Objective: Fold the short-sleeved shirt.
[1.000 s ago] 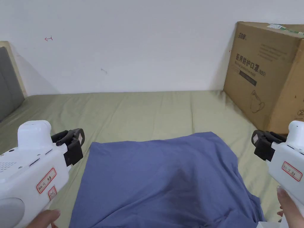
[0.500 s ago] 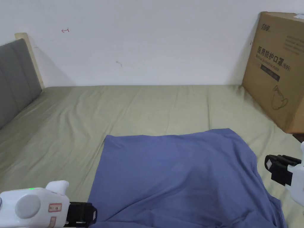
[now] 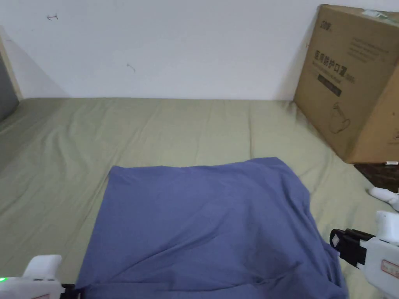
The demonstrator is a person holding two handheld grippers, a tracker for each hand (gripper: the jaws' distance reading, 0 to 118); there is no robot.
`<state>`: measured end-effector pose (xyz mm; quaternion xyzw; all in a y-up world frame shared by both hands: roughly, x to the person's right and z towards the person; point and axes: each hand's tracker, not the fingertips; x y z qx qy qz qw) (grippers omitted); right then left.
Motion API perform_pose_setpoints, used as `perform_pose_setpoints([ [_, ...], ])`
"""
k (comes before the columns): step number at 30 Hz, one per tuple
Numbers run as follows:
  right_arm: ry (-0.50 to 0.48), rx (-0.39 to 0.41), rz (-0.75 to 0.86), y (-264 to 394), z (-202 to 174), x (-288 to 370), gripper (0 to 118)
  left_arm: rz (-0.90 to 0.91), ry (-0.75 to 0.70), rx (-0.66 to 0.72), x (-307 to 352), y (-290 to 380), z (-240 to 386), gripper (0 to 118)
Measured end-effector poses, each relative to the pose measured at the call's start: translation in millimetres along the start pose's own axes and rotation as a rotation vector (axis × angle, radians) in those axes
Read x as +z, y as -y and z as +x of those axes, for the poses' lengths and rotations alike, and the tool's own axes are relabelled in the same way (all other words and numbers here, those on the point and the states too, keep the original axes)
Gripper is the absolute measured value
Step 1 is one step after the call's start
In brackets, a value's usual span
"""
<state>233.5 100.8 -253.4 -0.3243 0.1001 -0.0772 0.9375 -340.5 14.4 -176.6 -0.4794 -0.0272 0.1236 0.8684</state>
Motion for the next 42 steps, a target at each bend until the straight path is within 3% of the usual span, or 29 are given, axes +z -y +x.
perform_pose_setpoints([
  [2, 0.030, 0.009, -0.073, 6.3, 11.7, -7.9, 3, 0.018, 0.005, -0.001, 9.6, 3.6, 1.3, 4],
  [3, 0.041, 0.025, -0.122, 10.3, 16.6, -14.8, 25, 0.024, -0.002, -0.004, 14.8, 4.1, 7.4, 4],
  [5, 0.065, 0.056, -0.258, 22.3, 23.5, -33.7, 113, 0.038, -0.001, 0.001, 22.1, 4.7, 16.3, 4],
  [6, 0.062, 0.067, -0.301, 30.9, 27.4, -43.5, 118, 0.044, 0.006, 0.009, 25.3, 5.7, 18.3, 4],
  [8, 0.081, 0.072, -0.414, 43.2, 33.6, -79.2, 118, 0.031, 0.009, 0.019, 26.2, 4.0, 22.7, 4],
  [10, 0.120, 0.125, -0.567, 61.3, 37.5, -98.3, 117, 0.036, 0.015, 0.027, 28.1, 5.6, 26.1, 4],
  [11, 0.152, 0.160, -0.583, 69.0, 38.1, -109.4, 109, 0.034, 0.014, 0.027, 28.3, 6.8, 28.2, 4],
  [12, 0.169, 0.203, -0.577, 74.3, 37.5, -108.3, 94, 0.026, 0.006, 0.025, 23.5, 3.1, 26.6, 4],
  [13, 0.168, 0.221, -0.582, 77.5, 36.7, -100.7, 70, 0.016, -0.009, 0.023, 22.6, 3.8, 27.3, 4],
  [14, 0.141, 0.207, -0.579, 78.0, 35.9, -99.4, 52, 0.002, -0.024, 0.024, 22.2, 5.0, 27.8, 4],
  [15, 0.114, 0.178, -0.545, 75.4, 33.5, -94.0, 45, -0.006, -0.031, 0.025, 21.5, 5.5, 27.4, 4],
  [17, 0.126, 0.191, -0.481, 68.9, 30.9, -71.1, 5, -0.005, -0.039, 0.029, 21.4, 6.4, 26.9, 4],
  [19, 0.052, 0.129, -0.439, 61.5, 32.5, -60.2, 5, 0.007, -0.043, 0.034, 24.5, 8.0, 27.5, 4],
  [20, 0.088, 0.142, -0.447, 59.0, 34.3, -56.9, 5, 0.012, -0.043, 0.038, 23.5, 6.3, 25.4, 4],
  [30, 0.040, 0.073, -0.276, -6.8, 23.0, -39.9, 5, 0.123, -0.043, 0.022, 37.5, -35.5, 35.3, 4],
  [37, 0.040, 0.024, -0.267, -93.5, 27.7, -157.4, 5, 0.129, -0.063, 0.050, -28.4, -137.4, 22.9, 4],
  [42, 0.090, -0.017, -0.378, -114.5, 30.9, -254.4, 6, 0.092, -0.085, 0.071, -91.0, -179.4, 7.7, 4],
])
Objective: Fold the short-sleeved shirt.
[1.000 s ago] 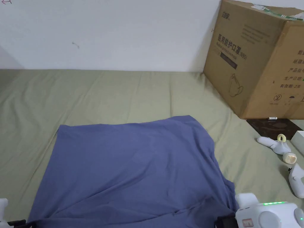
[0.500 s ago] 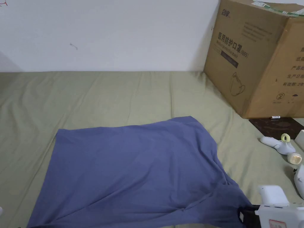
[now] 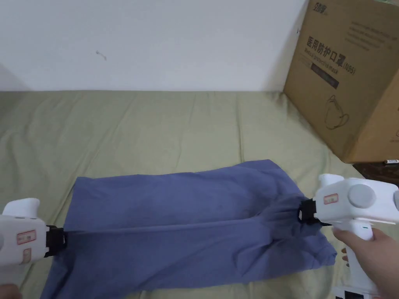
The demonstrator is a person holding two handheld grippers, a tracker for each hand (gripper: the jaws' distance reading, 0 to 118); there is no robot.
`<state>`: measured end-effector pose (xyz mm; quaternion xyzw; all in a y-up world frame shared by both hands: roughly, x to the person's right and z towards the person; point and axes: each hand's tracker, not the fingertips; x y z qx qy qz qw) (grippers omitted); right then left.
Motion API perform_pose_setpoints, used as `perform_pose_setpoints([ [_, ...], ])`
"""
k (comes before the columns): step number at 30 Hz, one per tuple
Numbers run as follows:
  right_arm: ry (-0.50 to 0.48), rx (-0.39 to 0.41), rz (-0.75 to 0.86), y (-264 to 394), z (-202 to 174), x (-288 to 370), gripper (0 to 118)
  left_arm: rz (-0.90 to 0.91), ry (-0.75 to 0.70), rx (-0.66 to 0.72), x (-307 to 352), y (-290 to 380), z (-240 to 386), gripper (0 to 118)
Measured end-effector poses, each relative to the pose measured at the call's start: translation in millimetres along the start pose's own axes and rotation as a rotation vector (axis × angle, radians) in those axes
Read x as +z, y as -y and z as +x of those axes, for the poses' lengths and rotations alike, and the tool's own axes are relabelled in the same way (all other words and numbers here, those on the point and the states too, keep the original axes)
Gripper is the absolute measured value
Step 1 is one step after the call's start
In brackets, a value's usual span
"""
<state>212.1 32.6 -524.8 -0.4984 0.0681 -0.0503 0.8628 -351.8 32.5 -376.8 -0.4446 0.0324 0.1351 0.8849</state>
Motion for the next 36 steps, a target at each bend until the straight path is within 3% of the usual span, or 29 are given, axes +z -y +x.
perform_pose_setpoints([
  [1, -0.004, -0.003, -0.003, -3.3, -1.2, -9.0, 10, -0.011, -0.010, 0.004, -7.8, -1.2, -1.2, 5],
  [2, -0.001, -0.010, -0.004, -4.0, -2.5, -15.8, 21, -0.016, -0.011, 0.009, -14.5, -0.2, -1.3, 10],
  [3, 0.019, -0.018, 0.002, -2.8, -4.3, -18.6, 41, -0.019, -0.017, 0.011, -19.1, 0.8, -1.6, 26],
  [4, 0.049, -0.019, 0.024, -1.4, -5.4, -16.9, 70, -0.014, -0.020, 0.011, -18.8, 2.4, -1.4, 55],
  [5, 0.063, -0.010, 0.048, 0.8, -6.3, -14.5, 104, -0.003, -0.023, 0.008, -17.4, 3.6, -2.1, 99],
  [6, 0.063, -0.001, 0.060, 7.0, -8.4, -6.0, 116, 0.007, -0.022, 0.007, -13.9, 7.3, -2.3, 114],
  [11, 0.004, 0.069, 0.208, 41.2, -14.0, 54.0, 117, 0.158, 0.048, 0.009, 36.0, 27.3, 5.9, 114],
  [16, -0.075, 0.084, 0.396, 103.4, -30.7, 132.1, 117, 0.363, 0.049, -0.092, 111.4, 70.1, 31.1, 114],
  [18, -0.140, 0.075, 0.467, 132.1, -38.6, 159.9, 116, 0.454, 0.051, -0.102, 136.3, 89.4, 34.6, 110],
  [19, -0.165, 0.082, 0.489, 143.2, -42.1, 169.8, 114, 0.472, 0.061, -0.101, 147.1, 97.6, 37.4, 102],
  [20, -0.172, 0.088, 0.527, 156.7, -47.1, 181.0, 107, 0.466, 0.065, -0.094, 156.5, 105.3, 38.5, 72],
  [21, -0.168, 0.091, 0.565, 168.6, -52.0, 190.6, 91, 0.449, 0.057, -0.092, 162.8, 110.2, 40.3, 34],
  [22, -0.166, 0.096, 0.576, 175.5, -56.4, 195.5, 56, 0.414, 0.028, -0.090, 162.3, 113.7, 40.3, 0],
  [23, -0.140, 0.105, 0.561, 177.8, -59.9, 197.3, 0, 0.424, -0.010, -0.080, 168.5, 120.3, 38.2, 0],
  [29, -0.136, 0.104, 0.523, 182.8, -62.1, 196.8, 0, 0.371, 0.019, -0.063, 169.9, 111.7, 28.4, 0],
  [33, -0.158, 0.048, 0.506, 172.4, -56.2, 192.2, 0, 0.129, 0.024, 0.029, 114.1, 78.2, 10.9, 2],
  [34, -0.161, 0.042, 0.499, 171.4, -56.3, 190.4, 0, 0.096, 0.026, 0.043, 97.6, 73.5, 5.4, 9],
  [35, -0.166, 0.036, 0.489, 164.4, -52.3, 185.8, 0, 0.074, 0.006, 0.049, 79.6, 69.1, 0.0, 38],
  [36, -0.171, 0.033, 0.481, 164.0, -52.4, 183.1, 0, 0.038, -0.028, 0.043, 62.1, 64.7, -4.5, 77],
])
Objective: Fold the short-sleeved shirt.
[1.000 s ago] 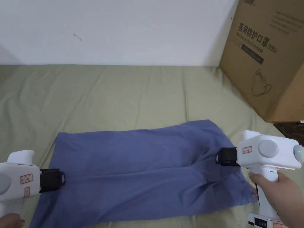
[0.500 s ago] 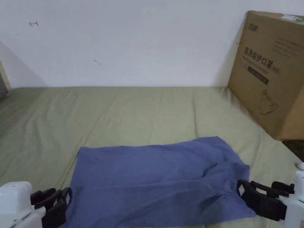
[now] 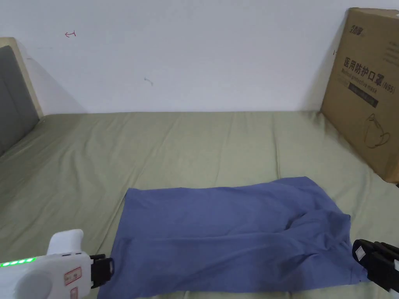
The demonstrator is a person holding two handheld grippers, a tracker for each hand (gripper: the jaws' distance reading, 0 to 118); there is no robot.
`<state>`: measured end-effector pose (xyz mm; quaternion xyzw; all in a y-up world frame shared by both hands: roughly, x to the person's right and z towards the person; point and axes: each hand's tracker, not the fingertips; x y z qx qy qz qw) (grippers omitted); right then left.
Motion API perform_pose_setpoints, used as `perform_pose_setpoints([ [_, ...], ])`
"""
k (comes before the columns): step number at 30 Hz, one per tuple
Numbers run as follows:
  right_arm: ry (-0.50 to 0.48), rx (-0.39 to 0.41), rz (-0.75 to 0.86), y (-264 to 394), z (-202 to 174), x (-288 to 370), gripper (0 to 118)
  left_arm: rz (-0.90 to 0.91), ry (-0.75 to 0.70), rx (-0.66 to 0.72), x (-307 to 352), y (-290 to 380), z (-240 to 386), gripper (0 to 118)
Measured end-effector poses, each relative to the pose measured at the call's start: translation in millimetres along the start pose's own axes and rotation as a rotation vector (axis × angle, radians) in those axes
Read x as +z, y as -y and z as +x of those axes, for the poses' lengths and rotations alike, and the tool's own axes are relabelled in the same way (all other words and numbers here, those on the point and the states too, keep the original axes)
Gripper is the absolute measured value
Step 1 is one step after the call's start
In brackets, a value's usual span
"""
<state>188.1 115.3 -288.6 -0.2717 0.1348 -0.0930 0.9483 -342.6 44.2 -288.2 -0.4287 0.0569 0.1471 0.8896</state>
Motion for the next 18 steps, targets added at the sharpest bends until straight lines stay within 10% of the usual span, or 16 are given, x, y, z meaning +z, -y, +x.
perform_pose_setpoints([
  [2, -0.010, -0.012, -0.027, 1.2, 2.0, -6.5, 0, -0.068, -0.034, -0.016, -32.0, 2.3, -6.1, 118],
  [10, 0.018, -0.001, -0.096, 8.4, 11.5, -28.3, 0, -0.178, -0.169, -0.107, -87.7, 29.0, -3.4, 109],
  [12, 0.032, 0.006, -0.101, 5.5, 18.3, -32.9, 0, -0.136, -0.143, -0.133, -74.7, 22.8, 12.4, 86],
  [13, 0.033, 0.003, -0.103, 3.6, 22.4, -35.7, 0, -0.104, -0.097, -0.147, -68.3, 20.9, 17.9, 57],
  [14, 0.029, -0.012, -0.102, 1.0, 28.6, -39.3, 0, -0.085, -0.045, -0.145, -54.4, 24.3, 22.2, 2],
  [18, 0.052, -0.055, -0.100, -14.2, 55.7, -59.0, 0, -0.037, 0.008, -0.142, -29.4, 10.7, 29.1, 3],
])
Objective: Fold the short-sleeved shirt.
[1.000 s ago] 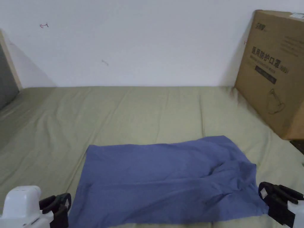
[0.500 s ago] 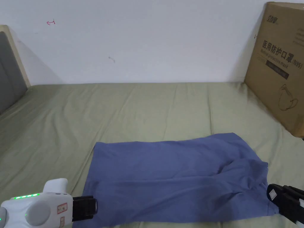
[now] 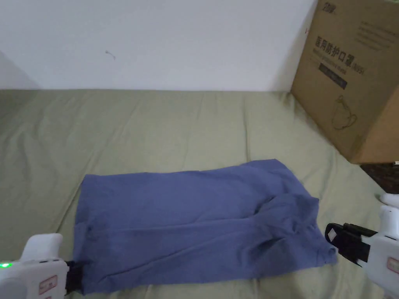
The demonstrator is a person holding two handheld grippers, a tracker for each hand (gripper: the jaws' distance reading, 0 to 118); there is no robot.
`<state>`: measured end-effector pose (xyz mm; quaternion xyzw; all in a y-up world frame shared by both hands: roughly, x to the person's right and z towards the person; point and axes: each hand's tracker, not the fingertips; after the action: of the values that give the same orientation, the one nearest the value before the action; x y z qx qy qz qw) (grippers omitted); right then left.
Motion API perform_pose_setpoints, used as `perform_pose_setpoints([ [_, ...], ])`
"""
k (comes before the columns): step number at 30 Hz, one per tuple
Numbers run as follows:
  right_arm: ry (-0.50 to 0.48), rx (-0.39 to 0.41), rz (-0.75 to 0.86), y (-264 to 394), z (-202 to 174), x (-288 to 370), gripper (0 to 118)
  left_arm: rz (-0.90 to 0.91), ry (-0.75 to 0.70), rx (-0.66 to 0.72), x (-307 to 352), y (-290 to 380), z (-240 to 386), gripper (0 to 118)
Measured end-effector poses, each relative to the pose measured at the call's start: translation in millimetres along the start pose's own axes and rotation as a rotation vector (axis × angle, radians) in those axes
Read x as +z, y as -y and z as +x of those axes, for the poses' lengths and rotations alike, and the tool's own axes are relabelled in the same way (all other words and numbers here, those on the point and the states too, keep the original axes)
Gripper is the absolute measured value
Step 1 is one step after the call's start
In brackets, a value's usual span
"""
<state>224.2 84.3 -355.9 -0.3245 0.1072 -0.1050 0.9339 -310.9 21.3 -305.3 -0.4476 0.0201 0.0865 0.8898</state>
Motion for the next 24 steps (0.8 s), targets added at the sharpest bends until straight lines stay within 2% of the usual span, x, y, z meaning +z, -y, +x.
perform_pose_setpoints([
  [1, 0.008, 0.000, -0.003, -4.9, 7.1, -5.7, 0, 0.031, -0.034, -0.027, 5.8, -4.1, -0.1, 3],
  [2, 0.014, -0.002, -0.023, -12.1, 15.8, -16.5, 30, 0.045, -0.041, -0.031, 10.4, -8.1, -2.1, 4],
  [3, 0.034, -0.021, -0.077, -19.2, 25.5, -31.4, 73, 0.045, -0.031, -0.019, 14.0, -12.1, -6.6, 4],
  [4, 0.049, -0.045, -0.133, -24.1, 33.0, -46.1, 110, 0.040, -0.009, 0.010, 19.3, -10.7, -10.7, 4],
  [5, 0.052, -0.072, -0.214, -25.7, 41.2, -62.3, 117, 0.032, 0.010, 0.044, 19.7, -12.2, -14.4, 4],
  [6, 0.024, -0.063, -0.221, -30.2, 52.8, -72.4, 117, 0.025, 0.016, 0.070, 19.8, -12.9, -17.5, 4],
  [7, 0.092, -0.115, -0.241, -32.4, 62.3, -83.1, 117, 0.030, 0.008, 0.075, 20.3, -12.6, -18.9, 4],
  [8, 0.118, -0.109, -0.307, -33.6, 70.0, -98.6, 117, 0.035, 0.006, 0.082, 21.7, -11.6, -22.7, 4],
  [10, 0.191, -0.069, -0.390, -22.1, 77.7, -131.2, 117, 0.035, 0.007, 0.079, 20.8, -10.8, -22.4, 4],
  [12, 0.218, -0.012, -0.476, -14.9, 85.7, -154.7, 109, 0.027, -0.009, 0.068, 17.0, -9.1, -22.8, 4],
  [14, 0.275, 0.026, -0.559, -3.5, 79.2, -170.4, 81, 0.011, -0.012, 0.062, 12.9, -8.1, -23.2, 4],
  [15, 0.258, 0.033, -0.587, 0.6, 78.5, -172.4, 80, -0.003, -0.014, 0.061, 9.9, -7.6, -23.7, 3],
  [16, 0.270, 0.064, -0.559, 0.4, 74.8, -167.9, 69, -0.009, -0.018, 0.059, 7.6, -7.4, -24.3, 3],
  [17, 0.247, 0.084, -0.516, -3.9, 71.0, -160.0, 32, -0.012, -0.023, 0.057, 7.1, -7.3, -24.4, 3],
  [18, 0.227, 0.086, -0.513, -6.0, 67.3, -154.3, 7, -0.014, -0.022, 0.055, 7.6, -7.4, -25.0, 4],
  [21, 0.161, 0.121, -0.500, -13.4, 58.9, -132.3, 7, -0.011, -0.017, 0.055, 10.4, -10.3, -26.4, 4],
  [24, 0.150, 0.145, -0.471, -24.2, 53.6, -103.4, 7, 0.007, -0.017, 0.052, 20.2, -14.5, -28.7, 3],
])
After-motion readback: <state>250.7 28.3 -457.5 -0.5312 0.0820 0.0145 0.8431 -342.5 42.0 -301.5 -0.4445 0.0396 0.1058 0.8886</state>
